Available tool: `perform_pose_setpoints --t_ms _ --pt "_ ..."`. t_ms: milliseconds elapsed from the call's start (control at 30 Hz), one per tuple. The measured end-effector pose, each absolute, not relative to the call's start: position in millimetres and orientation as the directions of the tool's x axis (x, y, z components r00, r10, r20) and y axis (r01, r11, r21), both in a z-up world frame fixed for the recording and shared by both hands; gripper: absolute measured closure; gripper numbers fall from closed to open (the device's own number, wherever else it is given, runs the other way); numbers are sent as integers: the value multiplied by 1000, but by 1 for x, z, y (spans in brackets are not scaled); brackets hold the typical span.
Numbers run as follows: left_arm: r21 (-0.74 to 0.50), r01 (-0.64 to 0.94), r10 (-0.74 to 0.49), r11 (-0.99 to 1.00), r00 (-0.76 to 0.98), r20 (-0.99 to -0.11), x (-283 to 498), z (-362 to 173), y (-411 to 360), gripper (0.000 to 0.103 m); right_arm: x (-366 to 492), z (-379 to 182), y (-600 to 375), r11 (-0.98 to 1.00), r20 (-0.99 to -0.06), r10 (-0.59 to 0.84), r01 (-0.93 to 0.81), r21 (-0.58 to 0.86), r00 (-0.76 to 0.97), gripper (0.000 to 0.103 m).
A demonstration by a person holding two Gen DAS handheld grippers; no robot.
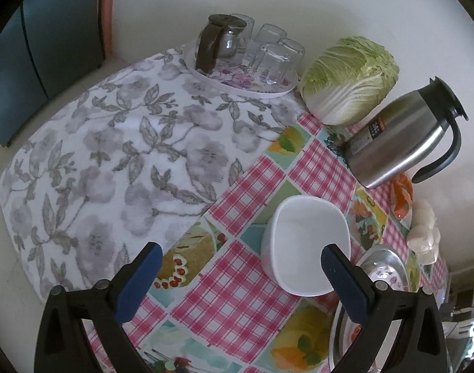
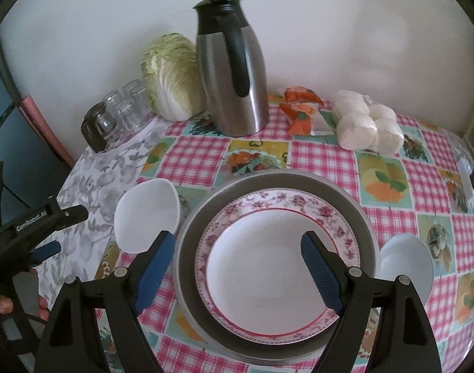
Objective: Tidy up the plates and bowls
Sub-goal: 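Move both tools toward the square white bowl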
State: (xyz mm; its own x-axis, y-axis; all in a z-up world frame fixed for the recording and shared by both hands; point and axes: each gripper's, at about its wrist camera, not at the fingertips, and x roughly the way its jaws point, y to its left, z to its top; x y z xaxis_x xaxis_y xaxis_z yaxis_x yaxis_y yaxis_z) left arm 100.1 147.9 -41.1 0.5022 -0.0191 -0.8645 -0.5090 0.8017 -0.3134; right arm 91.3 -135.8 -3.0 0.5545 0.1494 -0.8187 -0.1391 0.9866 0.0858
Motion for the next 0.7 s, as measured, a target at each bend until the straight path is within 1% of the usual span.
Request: perform_pose_setpoints --t_ms 167,300,533,633,700 --pt "-336 -515 -25 789 519 -855 100 -43 153 0 101 8 -122 985 -823 151 -149 82 548 19" --pt "-378 -532 -32 758 548 -836 99 -44 161 0 111 17 -109 982 -832 158 -173 76 532 19" --pt "-412 -553 -35 724 568 -823 100 -50 176 0 126 19 -91 983 -858 147 -172 70 492 19" --pt "-381 -548 -29 745 544 -838 104 -52 175 0 132 16 -81 981 -868 135 -189 49 478 19" --pt "-384 -536 -46 752 539 -841 107 -54 175 0 135 13 -77 980 -876 125 -198 34 466 19"
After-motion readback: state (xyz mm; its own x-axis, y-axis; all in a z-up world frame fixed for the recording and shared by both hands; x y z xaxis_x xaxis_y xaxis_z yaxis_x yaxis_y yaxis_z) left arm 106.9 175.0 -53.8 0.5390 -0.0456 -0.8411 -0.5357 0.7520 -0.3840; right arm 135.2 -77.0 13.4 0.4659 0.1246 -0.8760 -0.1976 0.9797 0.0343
